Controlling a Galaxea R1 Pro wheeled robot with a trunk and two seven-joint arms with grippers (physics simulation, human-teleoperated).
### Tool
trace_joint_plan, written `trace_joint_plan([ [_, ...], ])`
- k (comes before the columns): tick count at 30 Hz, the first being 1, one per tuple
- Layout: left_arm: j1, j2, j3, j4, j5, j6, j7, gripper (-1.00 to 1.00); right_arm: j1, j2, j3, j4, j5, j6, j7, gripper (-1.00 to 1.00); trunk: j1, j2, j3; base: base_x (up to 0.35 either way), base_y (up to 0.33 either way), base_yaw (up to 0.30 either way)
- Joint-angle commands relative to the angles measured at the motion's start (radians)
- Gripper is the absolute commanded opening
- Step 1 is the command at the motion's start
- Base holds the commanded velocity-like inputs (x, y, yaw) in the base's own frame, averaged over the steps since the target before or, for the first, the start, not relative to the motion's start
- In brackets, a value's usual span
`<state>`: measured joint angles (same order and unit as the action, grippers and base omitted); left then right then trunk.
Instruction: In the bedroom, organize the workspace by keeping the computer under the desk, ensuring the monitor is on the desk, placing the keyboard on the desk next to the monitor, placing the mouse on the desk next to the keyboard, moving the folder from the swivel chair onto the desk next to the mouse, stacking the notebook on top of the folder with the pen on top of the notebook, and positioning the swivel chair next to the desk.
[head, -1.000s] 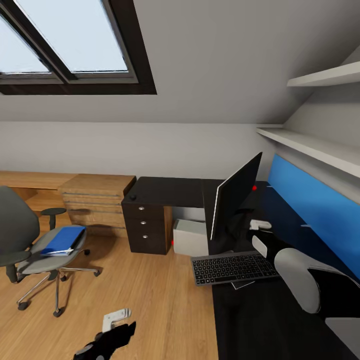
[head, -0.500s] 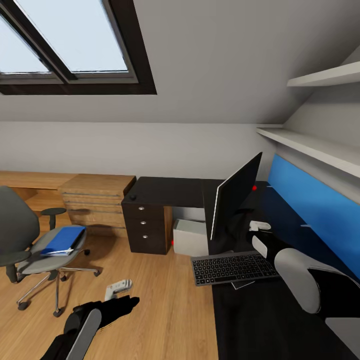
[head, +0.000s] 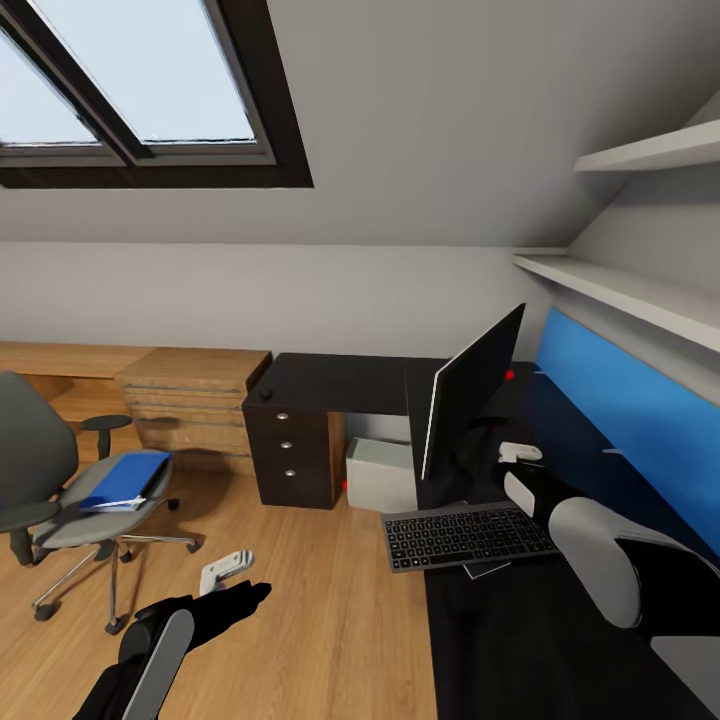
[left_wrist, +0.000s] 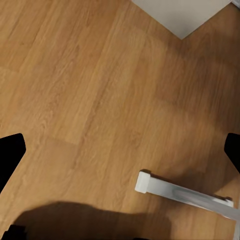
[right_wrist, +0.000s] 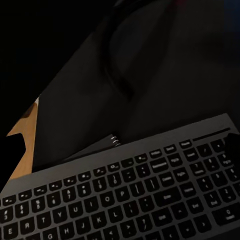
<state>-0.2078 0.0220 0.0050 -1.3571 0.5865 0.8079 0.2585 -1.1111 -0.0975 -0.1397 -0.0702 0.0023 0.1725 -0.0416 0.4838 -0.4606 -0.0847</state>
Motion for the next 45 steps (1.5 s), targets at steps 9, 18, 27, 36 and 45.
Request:
trace_joint_plan([
  [9, -0.001, 0.0, 0.001, -0.001, 0.008, 0.004, 0.008, 1.0, 0.0, -0.002, -0.006, -0.003, 0.001, 0.005, -0.003, 1.0, 0.035, -0.065, -0.03, 0.0, 0.0, 0.0],
  [18, -0.001, 0.001, 0.001, -0.001, 0.007, 0.004, 0.008, 1.0, 0.0, -0.004, -0.006, -0.003, 0.002, 0.005, -0.003, 1.0, 0.07, -0.128, -0.065, 0.0, 0.0, 0.0],
  [27, -0.001, 0.001, 0.002, -0.001, 0.007, 0.004, 0.008, 1.0, 0.0, -0.004, -0.006, -0.003, 0.003, 0.005, -0.003, 1.0, 0.104, -0.191, -0.107, 0.0, 0.0, 0.0],
  [36, -0.001, 0.003, 0.003, -0.001, 0.007, 0.004, 0.008, 1.0, 0.0, -0.005, -0.006, -0.002, 0.004, 0.005, -0.003, 1.0, 0.116, -0.212, -0.129, 0.0, 0.0, 0.0],
  [45, -0.001, 0.004, 0.004, -0.001, 0.007, 0.004, 0.008, 1.0, 0.0, -0.005, -0.006, -0.001, 0.003, 0.007, -0.002, 1.0, 0.116, -0.212, -0.131, 0.0, 0.0, 0.0],
])
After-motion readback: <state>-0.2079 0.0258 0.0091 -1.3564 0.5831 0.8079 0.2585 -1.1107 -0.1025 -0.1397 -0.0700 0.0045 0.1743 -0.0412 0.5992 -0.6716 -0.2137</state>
